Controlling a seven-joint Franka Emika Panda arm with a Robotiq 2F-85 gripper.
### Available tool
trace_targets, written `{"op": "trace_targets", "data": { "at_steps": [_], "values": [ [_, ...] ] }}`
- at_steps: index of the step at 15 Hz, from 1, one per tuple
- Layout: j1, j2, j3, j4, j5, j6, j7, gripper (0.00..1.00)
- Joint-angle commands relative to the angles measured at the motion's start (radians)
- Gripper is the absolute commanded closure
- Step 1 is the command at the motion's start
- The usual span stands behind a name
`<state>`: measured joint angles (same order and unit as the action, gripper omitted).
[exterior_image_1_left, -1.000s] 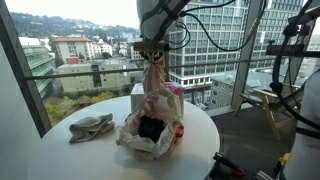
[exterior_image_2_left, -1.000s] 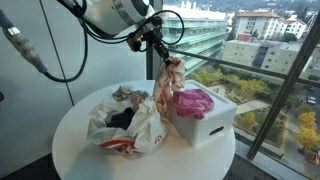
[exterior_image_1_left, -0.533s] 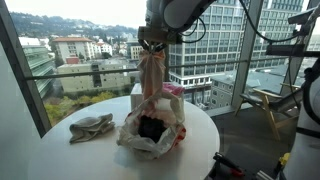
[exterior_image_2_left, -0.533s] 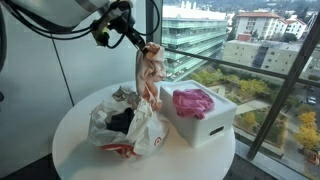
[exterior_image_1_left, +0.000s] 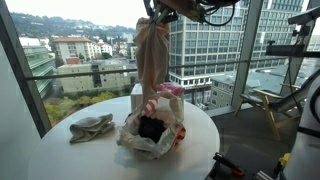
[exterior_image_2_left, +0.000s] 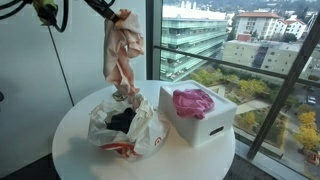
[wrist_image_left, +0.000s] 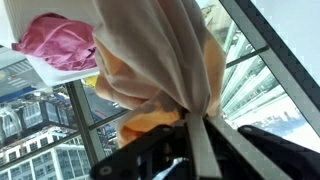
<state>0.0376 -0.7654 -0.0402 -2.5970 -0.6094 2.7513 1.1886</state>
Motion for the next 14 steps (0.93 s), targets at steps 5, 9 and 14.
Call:
{"op": "trace_targets", "data": {
  "at_steps": [5, 9, 14],
  "values": [
    [-0.059, -0.197, 0.102, -0.105, 0.383, 0.062, -0.291, 0.99],
    [-0.072, -0.129, 0.104, -0.168, 0.487, 0.068, -0.442, 0.99],
    [-0.025, -0.071, 0.081, -0.175, 0.596, 0.034, -0.685, 0.99]
  ]
}}
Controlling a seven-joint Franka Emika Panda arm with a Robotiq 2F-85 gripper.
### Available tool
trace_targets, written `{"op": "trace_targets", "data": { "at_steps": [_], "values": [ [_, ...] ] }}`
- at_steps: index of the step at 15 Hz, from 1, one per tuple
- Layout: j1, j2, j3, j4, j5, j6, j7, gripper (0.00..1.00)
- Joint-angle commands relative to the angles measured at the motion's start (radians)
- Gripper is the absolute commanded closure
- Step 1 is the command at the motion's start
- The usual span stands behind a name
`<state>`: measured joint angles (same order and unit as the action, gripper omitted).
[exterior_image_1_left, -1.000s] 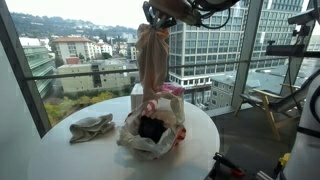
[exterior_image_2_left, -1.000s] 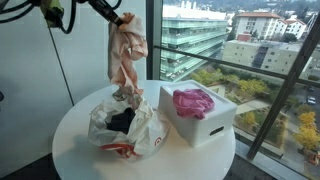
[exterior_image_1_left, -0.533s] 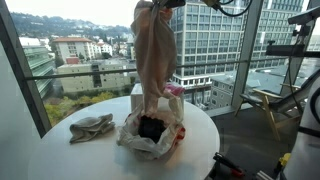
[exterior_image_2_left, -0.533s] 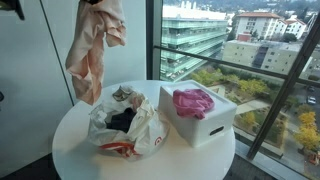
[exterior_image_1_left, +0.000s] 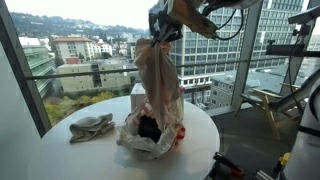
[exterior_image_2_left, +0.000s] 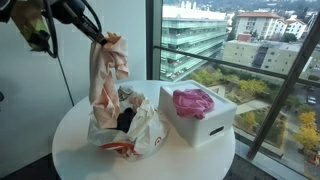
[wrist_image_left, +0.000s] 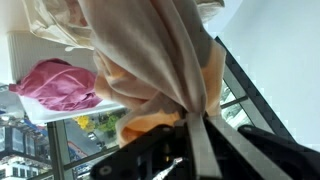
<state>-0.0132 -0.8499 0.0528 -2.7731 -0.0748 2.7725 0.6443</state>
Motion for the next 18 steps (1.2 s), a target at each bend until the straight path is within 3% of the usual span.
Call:
{"op": "trace_targets", "data": {
  "at_steps": [1, 7, 13, 16, 18],
  "values": [
    [0.031, 0.027, -0.015, 0.001, 0.065, 0.026, -0.206, 0.99],
    [0.038, 0.151, -0.030, 0.000, 0.024, 0.107, -0.517, 0.99],
    [0.187, 0.275, -0.144, -0.005, 0.071, 0.016, -0.783, 0.99],
    [0.202, 0.333, -0.142, -0.008, 0.062, -0.042, -0.845, 0.99],
    [0.156, 0.394, -0.095, -0.009, 0.022, -0.032, -0.818, 0.99]
  ]
}}
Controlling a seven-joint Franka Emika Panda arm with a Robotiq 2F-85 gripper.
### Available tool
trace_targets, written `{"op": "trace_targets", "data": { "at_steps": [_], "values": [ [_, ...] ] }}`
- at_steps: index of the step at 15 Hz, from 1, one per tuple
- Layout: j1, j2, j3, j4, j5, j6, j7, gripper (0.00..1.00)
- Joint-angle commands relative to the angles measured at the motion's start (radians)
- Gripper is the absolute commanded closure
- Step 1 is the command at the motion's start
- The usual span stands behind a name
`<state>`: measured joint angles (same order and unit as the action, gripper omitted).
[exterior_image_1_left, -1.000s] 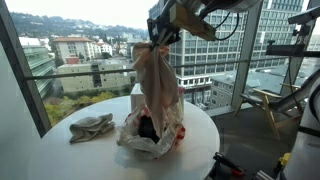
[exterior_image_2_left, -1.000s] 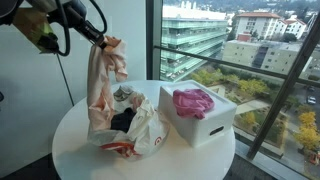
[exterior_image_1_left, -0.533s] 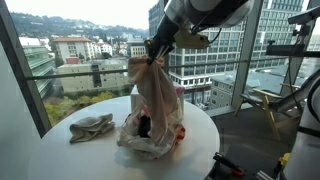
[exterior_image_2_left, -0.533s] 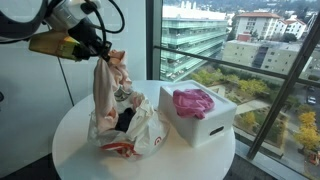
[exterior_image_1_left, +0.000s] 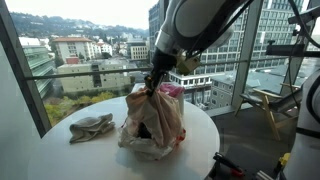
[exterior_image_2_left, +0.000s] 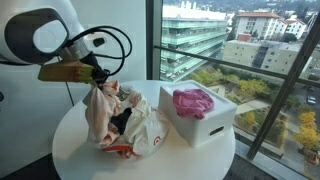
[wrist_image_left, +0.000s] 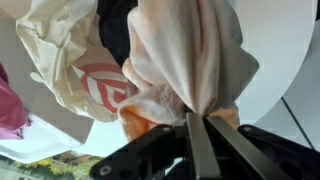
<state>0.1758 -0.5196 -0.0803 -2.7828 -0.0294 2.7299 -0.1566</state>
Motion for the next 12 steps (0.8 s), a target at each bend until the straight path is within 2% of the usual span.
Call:
{"op": "trace_targets", "data": {
  "at_steps": [1, 4, 6, 12],
  "values": [
    [-0.067, 0.102, 0.069, 0.000, -0.055, 0.036, 0.015, 0.99],
    [-0.186, 0.208, 0.170, 0.001, -0.196, 0.089, 0.128, 0.99],
    [-0.291, 0.262, 0.256, 0.019, -0.350, 0.147, 0.268, 0.99],
    [-0.537, 0.199, 0.448, 0.076, -0.781, 0.247, 0.687, 0.99]
  ]
}}
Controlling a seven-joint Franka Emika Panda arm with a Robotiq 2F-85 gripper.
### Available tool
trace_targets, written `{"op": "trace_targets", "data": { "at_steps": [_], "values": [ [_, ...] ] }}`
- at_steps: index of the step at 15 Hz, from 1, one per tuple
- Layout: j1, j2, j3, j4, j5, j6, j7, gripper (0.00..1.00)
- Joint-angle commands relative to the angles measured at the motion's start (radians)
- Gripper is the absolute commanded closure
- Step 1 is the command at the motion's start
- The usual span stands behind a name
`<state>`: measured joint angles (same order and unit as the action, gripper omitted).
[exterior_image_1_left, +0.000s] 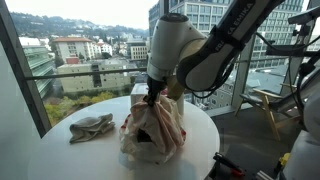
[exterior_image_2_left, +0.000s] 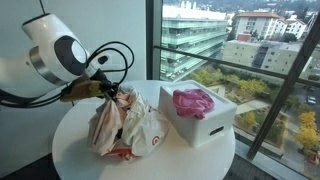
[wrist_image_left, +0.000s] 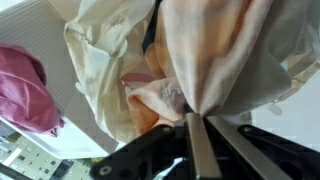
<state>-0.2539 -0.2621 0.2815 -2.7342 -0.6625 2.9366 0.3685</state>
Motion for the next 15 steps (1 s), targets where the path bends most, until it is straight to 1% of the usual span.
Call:
{"op": "trace_targets", "data": {
  "at_steps": [1, 4, 6, 12, 15],
  "values": [
    [-0.144, -0.075, 0.116, 0.039, -0.209, 0.048, 0.224, 0.99],
    [-0.243, -0.120, 0.191, 0.068, -0.357, 0.077, 0.398, 0.99],
    [-0.288, -0.129, 0.230, 0.080, -0.426, 0.079, 0.489, 0.99],
    [-0.375, -0.074, 0.318, 0.078, -0.580, 0.066, 0.656, 0.99],
    [-0.400, -0.028, 0.354, 0.077, -0.658, 0.040, 0.707, 0.99]
  ]
}}
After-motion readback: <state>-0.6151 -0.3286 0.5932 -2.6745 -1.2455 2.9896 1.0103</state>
